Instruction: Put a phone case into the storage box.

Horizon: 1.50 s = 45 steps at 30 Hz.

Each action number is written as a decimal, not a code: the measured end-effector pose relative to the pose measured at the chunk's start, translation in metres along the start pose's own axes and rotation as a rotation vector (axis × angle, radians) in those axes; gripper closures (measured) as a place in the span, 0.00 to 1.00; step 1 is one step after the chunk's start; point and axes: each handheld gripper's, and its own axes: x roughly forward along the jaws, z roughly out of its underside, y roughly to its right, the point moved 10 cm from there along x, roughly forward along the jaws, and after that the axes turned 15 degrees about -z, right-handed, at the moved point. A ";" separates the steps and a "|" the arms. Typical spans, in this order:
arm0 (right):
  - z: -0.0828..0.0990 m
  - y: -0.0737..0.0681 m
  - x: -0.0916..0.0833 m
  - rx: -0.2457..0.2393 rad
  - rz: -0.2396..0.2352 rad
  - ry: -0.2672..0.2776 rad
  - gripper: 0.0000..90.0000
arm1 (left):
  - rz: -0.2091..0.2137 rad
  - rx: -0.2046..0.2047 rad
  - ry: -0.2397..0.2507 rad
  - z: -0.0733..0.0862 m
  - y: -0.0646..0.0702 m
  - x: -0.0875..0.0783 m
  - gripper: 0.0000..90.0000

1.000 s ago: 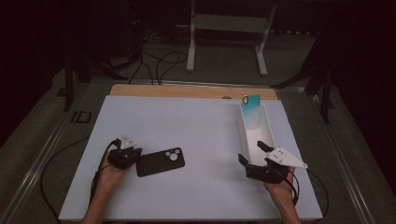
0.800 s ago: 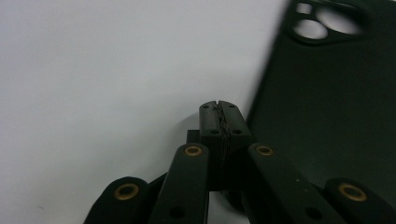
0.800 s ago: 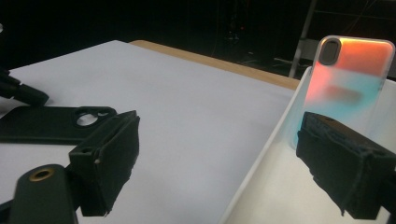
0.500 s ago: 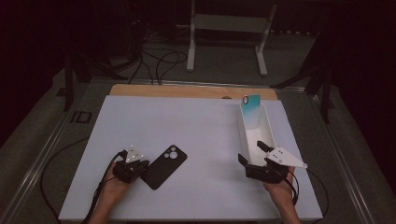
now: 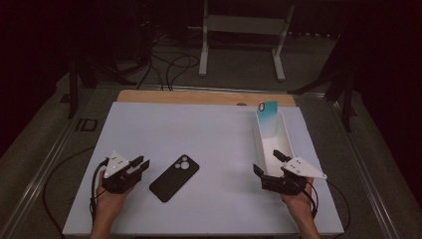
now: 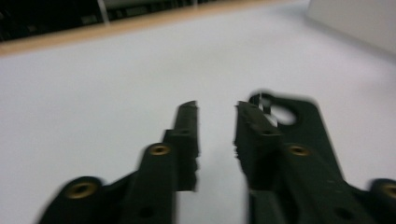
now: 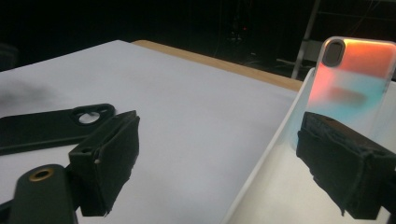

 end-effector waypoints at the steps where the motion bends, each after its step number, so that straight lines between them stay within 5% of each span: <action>1: 0.000 0.000 0.000 0.000 0.000 0.002 0.15 | -0.011 -0.012 0.018 -0.003 -0.003 -0.004 0.61; 7: -0.002 0.001 -0.002 -0.010 -0.006 0.030 0.14 | -0.069 -0.020 0.034 -0.005 -0.012 -0.015 0.16; 12: -0.005 0.000 -0.004 -0.004 -0.029 0.058 0.14 | -0.063 -0.007 0.025 -0.007 -0.009 -0.017 0.00; 24: 0.001 0.000 -0.001 0.004 -0.031 0.035 0.14 | -0.032 0.021 -0.039 -0.004 -0.003 -0.015 0.00; 35: 0.003 -0.001 0.001 0.001 -0.034 0.018 0.14 | 0.026 0.133 -0.185 0.012 0.024 0.004 0.00; 45: 0.001 -0.005 0.002 -0.007 -0.040 0.011 0.14 | 0.042 0.177 -0.329 0.033 0.046 0.030 0.00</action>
